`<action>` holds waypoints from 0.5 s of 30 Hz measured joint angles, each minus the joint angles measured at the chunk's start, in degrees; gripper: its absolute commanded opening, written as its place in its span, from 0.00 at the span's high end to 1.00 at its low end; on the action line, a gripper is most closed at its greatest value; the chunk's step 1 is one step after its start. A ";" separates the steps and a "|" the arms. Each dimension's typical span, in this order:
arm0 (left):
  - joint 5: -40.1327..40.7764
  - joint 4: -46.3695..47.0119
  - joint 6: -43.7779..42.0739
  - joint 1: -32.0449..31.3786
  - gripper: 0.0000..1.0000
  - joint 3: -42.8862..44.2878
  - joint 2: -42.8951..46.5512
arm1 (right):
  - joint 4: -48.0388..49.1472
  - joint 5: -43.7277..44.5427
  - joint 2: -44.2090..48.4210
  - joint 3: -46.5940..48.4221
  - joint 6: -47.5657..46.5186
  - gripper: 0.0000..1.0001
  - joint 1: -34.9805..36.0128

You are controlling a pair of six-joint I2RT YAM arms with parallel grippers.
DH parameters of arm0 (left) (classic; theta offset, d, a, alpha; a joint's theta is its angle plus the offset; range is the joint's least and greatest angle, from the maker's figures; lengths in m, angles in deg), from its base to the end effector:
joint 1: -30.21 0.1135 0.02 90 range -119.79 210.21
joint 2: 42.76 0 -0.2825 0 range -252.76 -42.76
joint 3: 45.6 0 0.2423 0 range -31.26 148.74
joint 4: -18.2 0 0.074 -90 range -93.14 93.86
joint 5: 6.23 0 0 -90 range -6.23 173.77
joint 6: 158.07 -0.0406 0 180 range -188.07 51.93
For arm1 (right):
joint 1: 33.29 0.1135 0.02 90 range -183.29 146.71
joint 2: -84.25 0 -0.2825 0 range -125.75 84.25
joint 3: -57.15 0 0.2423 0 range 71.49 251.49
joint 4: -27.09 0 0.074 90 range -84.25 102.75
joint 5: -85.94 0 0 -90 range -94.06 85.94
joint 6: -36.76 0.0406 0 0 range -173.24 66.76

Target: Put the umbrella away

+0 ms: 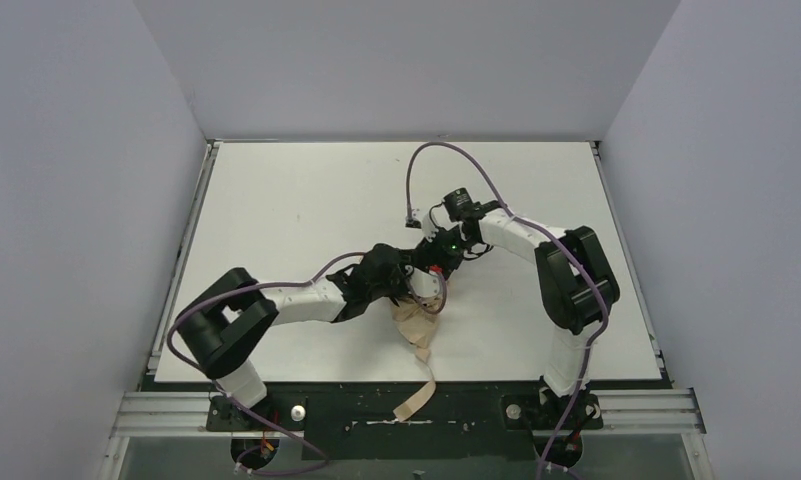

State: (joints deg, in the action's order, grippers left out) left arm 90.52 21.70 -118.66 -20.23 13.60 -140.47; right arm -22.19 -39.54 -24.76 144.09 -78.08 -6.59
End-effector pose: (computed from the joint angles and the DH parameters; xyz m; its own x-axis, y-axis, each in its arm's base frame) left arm 0.2209 -0.2600 0.1770 0.3122 0.8268 -0.4679 0.7294 0.1069 0.6756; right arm 0.3207 0.1877 0.1881 -0.5448 -0.6569 -0.5212 -0.8381 0.4057 0.3647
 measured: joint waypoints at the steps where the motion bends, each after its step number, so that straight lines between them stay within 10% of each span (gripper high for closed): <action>1: -0.33 -0.68 1.40 0.00 0.43 -0.04 1.84 | 0.39 0.61 0.17 -0.22 -0.07 0.85 0.13; 15: -11.89 -9.22 21.16 6.29 0.38 -5.09 31.17 | 13.84 15.13 6.86 -8.90 -7.76 0.90 4.44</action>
State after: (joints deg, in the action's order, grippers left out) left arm 78.63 12.48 -97.50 -13.93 8.51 -109.31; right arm -8.35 -24.42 -17.89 135.19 -85.84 -2.15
